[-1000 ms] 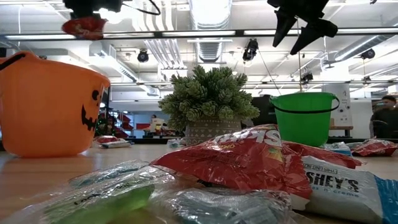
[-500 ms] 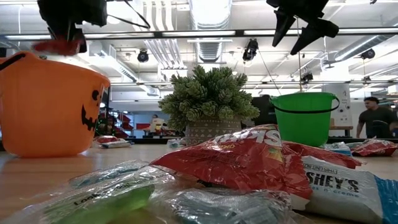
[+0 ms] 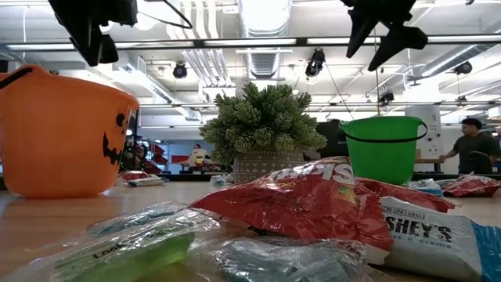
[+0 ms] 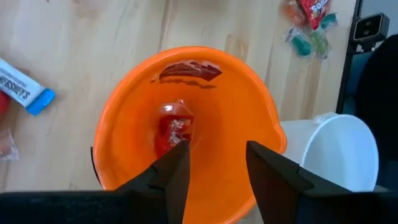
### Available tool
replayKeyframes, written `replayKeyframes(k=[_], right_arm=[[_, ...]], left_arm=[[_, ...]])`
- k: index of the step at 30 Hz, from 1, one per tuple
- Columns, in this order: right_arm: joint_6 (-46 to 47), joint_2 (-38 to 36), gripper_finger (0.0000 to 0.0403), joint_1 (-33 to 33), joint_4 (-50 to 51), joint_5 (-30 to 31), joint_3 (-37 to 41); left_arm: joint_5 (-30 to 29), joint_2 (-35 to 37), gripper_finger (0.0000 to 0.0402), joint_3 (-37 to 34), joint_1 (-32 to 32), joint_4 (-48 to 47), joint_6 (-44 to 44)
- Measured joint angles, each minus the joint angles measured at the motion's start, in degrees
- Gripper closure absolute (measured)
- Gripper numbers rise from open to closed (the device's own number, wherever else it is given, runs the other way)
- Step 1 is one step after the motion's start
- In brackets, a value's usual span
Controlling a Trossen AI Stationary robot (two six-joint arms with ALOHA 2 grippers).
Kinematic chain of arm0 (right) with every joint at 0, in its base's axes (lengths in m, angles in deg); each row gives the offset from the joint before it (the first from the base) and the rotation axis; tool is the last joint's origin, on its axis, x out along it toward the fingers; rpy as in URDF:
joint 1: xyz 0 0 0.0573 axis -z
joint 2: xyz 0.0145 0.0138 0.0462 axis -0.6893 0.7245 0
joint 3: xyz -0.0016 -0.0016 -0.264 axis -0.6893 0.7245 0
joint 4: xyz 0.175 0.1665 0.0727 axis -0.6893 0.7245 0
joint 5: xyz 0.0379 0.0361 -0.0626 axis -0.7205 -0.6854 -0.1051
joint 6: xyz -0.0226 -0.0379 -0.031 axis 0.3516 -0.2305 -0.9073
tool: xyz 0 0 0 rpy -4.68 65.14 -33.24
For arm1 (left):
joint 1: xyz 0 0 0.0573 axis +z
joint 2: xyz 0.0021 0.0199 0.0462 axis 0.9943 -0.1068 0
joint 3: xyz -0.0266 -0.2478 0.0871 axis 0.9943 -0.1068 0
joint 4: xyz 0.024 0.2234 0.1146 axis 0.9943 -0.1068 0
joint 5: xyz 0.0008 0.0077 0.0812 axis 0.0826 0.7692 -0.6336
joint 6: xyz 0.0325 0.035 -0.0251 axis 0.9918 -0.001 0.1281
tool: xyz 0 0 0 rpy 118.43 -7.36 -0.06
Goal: Sort candy
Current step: Put the white chocolate into the green bucket
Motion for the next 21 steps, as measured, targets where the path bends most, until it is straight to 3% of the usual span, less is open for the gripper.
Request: replayKeyframes(k=[9,21], right_arm=[[18.6,0.1,0.0117,-1.6,12.9,-1.3,0.1],[38.0,8.4,0.0117,-10.4,11.8,-1.1,5.4]], left_arm=[[-0.1,0.1,0.0263,0.2,0.0,0.2,5.1],[-4.6,2.3,0.0263,0.5,0.0,0.3,8.1]])
